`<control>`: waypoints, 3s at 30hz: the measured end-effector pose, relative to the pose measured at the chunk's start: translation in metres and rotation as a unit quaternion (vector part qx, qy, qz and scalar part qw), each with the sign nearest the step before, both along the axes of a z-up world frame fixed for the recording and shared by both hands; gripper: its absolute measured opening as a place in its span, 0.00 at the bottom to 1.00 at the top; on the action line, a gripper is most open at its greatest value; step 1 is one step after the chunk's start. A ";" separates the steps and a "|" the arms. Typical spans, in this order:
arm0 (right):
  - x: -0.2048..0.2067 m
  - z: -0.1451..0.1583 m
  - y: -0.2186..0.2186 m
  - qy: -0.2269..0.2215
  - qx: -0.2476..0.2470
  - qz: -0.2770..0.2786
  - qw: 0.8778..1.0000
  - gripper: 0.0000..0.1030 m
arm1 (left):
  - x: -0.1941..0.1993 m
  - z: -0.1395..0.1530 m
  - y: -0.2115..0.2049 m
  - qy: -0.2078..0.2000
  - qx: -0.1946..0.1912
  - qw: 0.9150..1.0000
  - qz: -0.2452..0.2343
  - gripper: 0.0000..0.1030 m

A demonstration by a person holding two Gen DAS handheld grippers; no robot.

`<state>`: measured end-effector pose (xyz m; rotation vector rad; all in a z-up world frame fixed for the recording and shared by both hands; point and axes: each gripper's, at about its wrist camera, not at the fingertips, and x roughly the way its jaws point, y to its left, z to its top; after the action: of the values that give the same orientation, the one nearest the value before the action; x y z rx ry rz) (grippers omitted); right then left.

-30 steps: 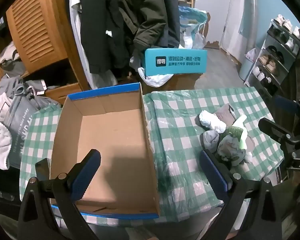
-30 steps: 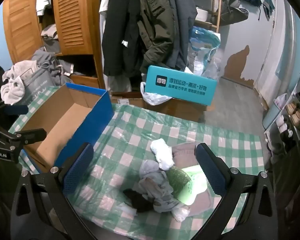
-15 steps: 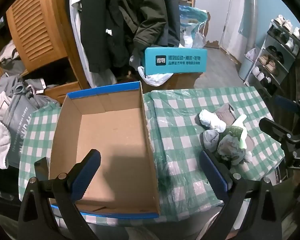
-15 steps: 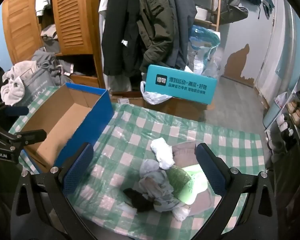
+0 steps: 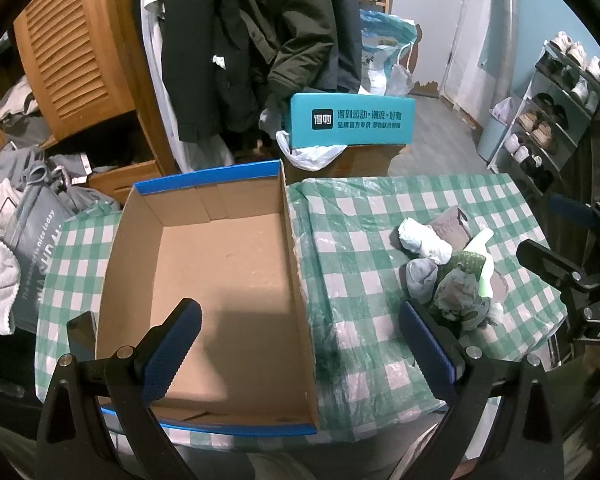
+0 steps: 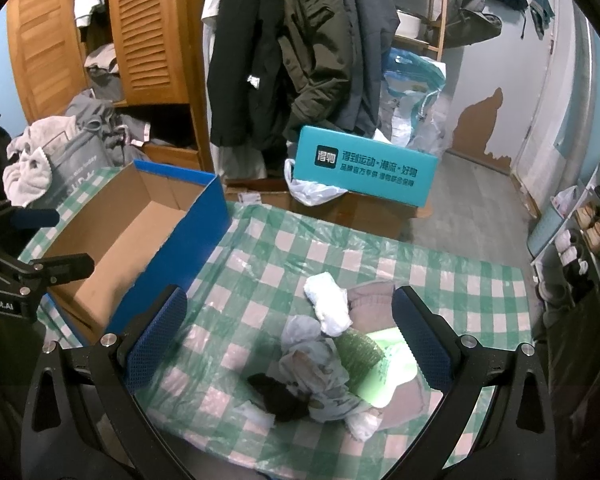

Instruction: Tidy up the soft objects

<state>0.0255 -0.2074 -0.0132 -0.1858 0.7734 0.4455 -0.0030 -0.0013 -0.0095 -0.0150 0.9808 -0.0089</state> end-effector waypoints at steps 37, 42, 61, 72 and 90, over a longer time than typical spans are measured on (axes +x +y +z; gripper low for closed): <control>0.000 0.000 0.002 0.003 -0.004 0.000 1.000 0.98 | 0.000 -0.002 0.000 0.003 0.000 1.000 -0.001 0.97; 0.002 0.002 0.002 0.004 -0.003 0.000 1.000 0.98 | 0.000 -0.001 0.000 0.003 0.000 1.000 -0.001 0.97; 0.003 0.001 0.003 0.006 -0.007 0.000 1.000 0.98 | -0.006 -0.019 -0.005 0.013 0.007 1.000 -0.003 0.97; -0.004 -0.024 -0.017 0.019 -0.027 -0.005 0.999 0.98 | 0.010 -0.033 -0.016 0.048 0.011 0.999 -0.011 0.97; 0.017 -0.054 -0.042 0.079 -0.053 -0.022 0.995 0.98 | 0.032 -0.070 -0.058 0.100 0.003 0.994 -0.046 0.97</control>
<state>0.0428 -0.2498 -0.0671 -0.2330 0.9552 0.3807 0.0285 -0.0596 -0.0792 0.0357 1.1819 -0.0908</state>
